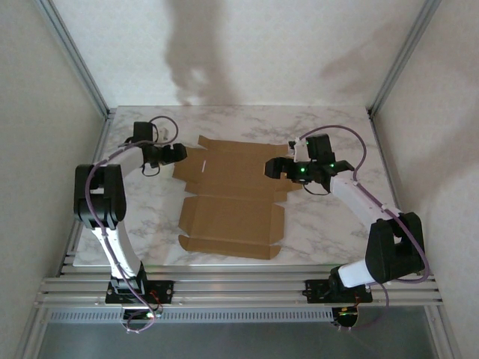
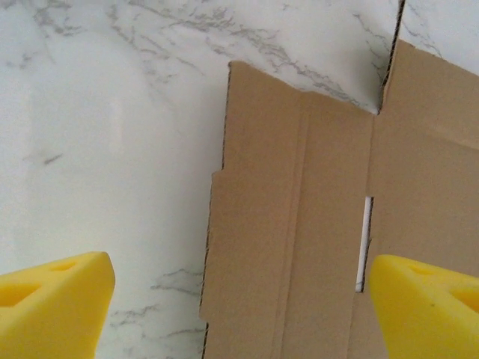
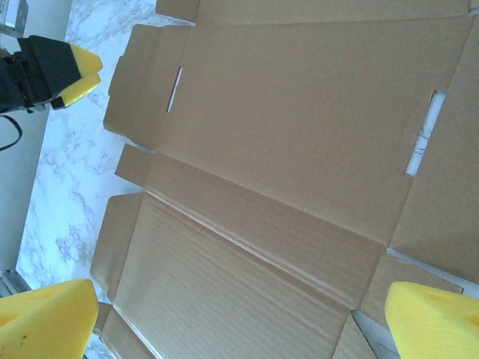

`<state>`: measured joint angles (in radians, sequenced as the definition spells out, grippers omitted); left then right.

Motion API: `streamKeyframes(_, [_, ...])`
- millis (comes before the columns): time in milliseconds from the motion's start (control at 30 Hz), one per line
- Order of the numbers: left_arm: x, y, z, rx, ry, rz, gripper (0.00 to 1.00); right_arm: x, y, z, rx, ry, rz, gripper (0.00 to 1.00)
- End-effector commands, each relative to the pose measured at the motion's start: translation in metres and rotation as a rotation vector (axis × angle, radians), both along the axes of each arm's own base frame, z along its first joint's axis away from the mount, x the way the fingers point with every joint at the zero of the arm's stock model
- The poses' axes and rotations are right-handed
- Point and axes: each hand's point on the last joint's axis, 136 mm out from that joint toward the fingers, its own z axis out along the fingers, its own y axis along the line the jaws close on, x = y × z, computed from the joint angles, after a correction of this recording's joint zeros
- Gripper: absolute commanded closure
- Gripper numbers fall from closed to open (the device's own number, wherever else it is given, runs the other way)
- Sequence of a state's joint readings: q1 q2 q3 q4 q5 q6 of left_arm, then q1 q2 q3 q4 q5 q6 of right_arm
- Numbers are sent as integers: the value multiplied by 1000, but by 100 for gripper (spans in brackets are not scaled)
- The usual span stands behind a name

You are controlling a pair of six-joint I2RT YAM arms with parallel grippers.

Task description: Fold the paper box

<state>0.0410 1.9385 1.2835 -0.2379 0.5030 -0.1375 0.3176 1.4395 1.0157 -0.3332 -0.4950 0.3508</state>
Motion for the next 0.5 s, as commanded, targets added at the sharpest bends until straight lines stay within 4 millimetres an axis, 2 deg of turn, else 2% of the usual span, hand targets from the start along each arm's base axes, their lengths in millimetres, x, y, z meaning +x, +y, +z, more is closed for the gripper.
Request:
streamKeyframes(0, [-1, -6, -7, -44, 26, -45, 14, -4, 0, 1, 7, -11, 12, 1])
streamKeyframes(100, [3, -10, -9, -63, 20, -56, 17, -5, -2, 0, -2, -9, 8, 1])
streamKeyframes(333, [15, -20, -10, -101, 23, -132, 38, -7, -3, -2, -9, -5, 10, 1])
streamKeyframes(400, [18, -22, -10, -103, 22, -155, 47, -8, -3, -3, -10, -2, 10, 1])
streamKeyframes(467, [19, -22, -12, -98, 27, -168, 51, -8, -4, -4, -12, 1, 6, 1])
